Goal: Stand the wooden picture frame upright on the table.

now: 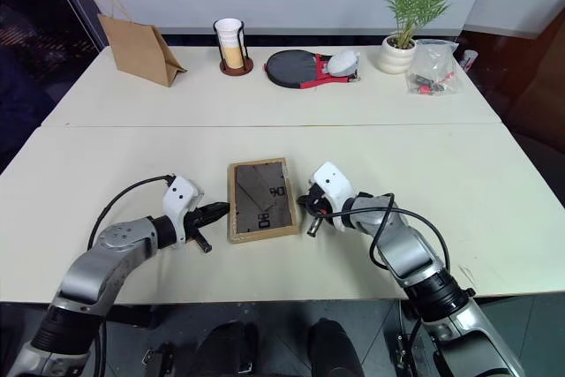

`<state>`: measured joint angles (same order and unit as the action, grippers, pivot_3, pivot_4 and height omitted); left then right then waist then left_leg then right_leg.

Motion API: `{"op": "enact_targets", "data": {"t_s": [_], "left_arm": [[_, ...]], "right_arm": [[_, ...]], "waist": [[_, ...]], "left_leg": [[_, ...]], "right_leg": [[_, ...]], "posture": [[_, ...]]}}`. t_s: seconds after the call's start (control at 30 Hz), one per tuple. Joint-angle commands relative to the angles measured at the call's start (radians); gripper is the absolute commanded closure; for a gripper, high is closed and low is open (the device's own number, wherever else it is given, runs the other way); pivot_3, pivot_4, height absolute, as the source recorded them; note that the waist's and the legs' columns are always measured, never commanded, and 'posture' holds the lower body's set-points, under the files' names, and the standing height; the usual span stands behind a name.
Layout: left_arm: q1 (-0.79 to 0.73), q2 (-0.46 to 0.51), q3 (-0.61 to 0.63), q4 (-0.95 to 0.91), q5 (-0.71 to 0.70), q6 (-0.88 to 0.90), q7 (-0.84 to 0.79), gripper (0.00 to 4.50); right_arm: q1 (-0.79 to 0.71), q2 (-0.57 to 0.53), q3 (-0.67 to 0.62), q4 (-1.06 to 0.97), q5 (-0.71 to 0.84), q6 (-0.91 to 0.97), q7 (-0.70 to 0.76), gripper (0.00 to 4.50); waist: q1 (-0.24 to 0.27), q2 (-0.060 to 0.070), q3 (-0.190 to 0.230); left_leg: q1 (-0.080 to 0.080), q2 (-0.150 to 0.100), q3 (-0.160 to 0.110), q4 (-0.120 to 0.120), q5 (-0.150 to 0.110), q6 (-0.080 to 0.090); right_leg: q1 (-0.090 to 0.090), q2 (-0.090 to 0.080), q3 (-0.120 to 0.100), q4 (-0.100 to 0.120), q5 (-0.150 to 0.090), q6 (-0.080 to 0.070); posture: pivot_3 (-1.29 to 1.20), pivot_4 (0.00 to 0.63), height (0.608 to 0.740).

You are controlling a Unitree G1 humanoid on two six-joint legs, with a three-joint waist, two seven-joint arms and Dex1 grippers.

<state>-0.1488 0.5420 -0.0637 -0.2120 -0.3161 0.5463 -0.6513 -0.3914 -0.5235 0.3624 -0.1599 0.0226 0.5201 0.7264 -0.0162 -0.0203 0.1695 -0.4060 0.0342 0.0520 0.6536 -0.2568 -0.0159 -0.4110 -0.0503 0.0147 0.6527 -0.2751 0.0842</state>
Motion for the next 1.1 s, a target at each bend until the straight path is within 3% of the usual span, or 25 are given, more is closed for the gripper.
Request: {"op": "enact_targets", "data": {"t_s": [0.03,0.37,0.6,0.67,0.73,0.9,1.1], "left_arm": [[0.017,0.029,0.029,-0.033,-0.007,0.011,-0.018,4.45],[0.035,0.077,0.054,-0.058,-0.046,0.059,-0.072,4.45],[0.015,0.190,0.186,-0.077,-0.292,0.321,-0.212,4.45],[-0.035,0.199,0.234,-0.038,-0.421,0.465,-0.246,3.67],[-0.093,0.175,0.277,0.017,-0.522,0.608,-0.225,2.60],[-0.207,0.120,0.323,0.140,-0.644,0.861,-0.160,0.08],[-0.289,0.038,0.340,0.238,-0.646,1.008,-0.064,0.02]], "right_arm": [[0.013,0.019,0.036,-0.051,0.012,0.017,0.038,4.49],[0.029,0.008,0.054,-0.073,-0.024,0.023,0.048,4.49],[0.029,-0.095,-0.022,-0.090,-0.022,-0.010,0.084,4.49],[0.030,-0.128,-0.031,-0.097,-0.026,-0.040,0.102,4.50],[0.030,-0.140,-0.029,-0.099,-0.024,-0.057,0.114,4.50],[0.020,-0.124,-0.004,-0.083,-0.039,-0.079,0.121,4.50],[-0.024,-0.072,0.054,-0.011,-0.097,-0.111,0.116,4.50]], "waist": [[-0.001,0.000,0.000],[-0.002,-0.001,-0.001],[0.005,-0.001,-0.001],[0.007,-0.001,-0.001],[0.006,-0.001,-0.001],[-0.002,-0.001,-0.001],[-0.004,-0.002,-0.001]], "left_leg": [[0.000,0.000,0.000,0.000,0.000,0.000],[0.001,0.001,0.000,0.000,0.000,0.000],[0.000,0.001,-0.001,0.000,0.000,0.000],[0.000,0.000,-0.001,0.000,0.000,0.000],[-0.001,0.000,-0.002,0.003,0.000,0.000],[-0.001,-0.001,-0.002,0.005,-0.001,0.001],[-0.001,0.000,-0.004,0.007,-0.001,0.001]], "right_leg": [[0.000,0.000,0.000,0.000,0.000,0.000],[0.000,0.000,0.000,0.000,0.000,0.000],[0.000,0.000,-0.001,0.000,0.000,0.000],[0.001,-0.001,-0.001,0.000,0.000,0.000],[0.002,-0.001,-0.002,0.000,0.000,0.000],[0.002,0.001,-0.002,0.001,0.000,0.000],[0.002,0.003,-0.002,0.002,0.000,0.000]], "posture": [[0.00,0.150,0.740],[0.00,0.150,0.740],[0.00,0.150,0.740],[0.00,0.150,0.740],[0.00,0.150,0.740],[0.00,0.150,0.740],[0.00,0.150,0.740]]}}
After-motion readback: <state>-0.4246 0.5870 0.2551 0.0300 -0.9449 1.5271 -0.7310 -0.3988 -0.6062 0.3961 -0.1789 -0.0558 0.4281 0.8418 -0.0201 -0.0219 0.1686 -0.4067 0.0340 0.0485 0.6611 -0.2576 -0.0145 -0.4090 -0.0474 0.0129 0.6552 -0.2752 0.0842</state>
